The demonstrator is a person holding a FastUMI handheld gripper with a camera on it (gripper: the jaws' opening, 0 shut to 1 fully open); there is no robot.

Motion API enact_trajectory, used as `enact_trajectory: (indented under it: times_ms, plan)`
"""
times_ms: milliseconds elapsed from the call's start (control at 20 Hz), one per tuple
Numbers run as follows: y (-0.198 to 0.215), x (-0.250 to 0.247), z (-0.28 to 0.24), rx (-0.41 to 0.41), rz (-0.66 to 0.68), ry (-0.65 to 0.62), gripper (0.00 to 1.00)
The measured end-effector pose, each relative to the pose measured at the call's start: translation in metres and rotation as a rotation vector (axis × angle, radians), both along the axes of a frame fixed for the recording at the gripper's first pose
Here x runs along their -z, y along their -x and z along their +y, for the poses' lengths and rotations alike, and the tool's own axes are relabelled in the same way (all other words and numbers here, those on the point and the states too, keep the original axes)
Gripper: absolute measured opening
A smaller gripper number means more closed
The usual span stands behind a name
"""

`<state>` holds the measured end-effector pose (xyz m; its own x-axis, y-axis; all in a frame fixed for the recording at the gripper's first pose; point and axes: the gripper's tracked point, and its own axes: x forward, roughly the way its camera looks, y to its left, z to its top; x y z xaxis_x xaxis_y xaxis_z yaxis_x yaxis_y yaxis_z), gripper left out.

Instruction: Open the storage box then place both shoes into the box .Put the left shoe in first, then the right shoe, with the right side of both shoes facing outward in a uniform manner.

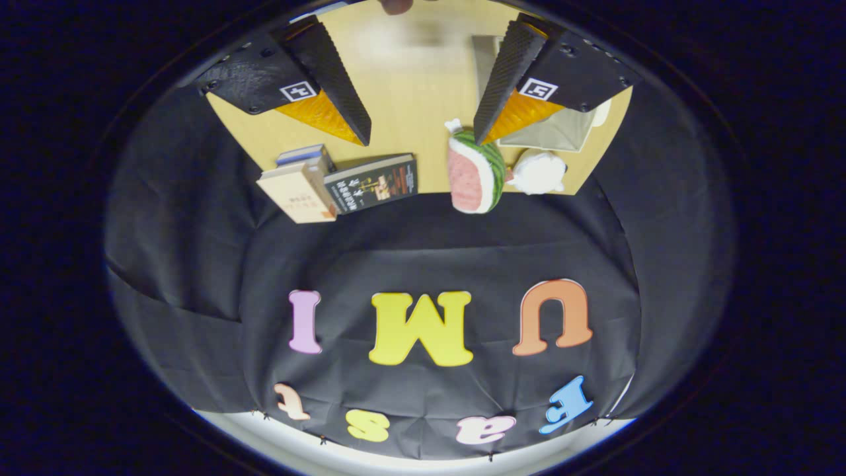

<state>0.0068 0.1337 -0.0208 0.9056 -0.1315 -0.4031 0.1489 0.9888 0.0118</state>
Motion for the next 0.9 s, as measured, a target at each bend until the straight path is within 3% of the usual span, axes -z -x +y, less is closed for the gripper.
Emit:
enact_trajectory:
  times_ms: [400,900]
  plan:
    - [0.045,-0.037,-0.07,0.078,-0.126,0.003,0.97]
    - [0.053,-0.044,-0.059,0.007,-0.213,-0.054,0.97]
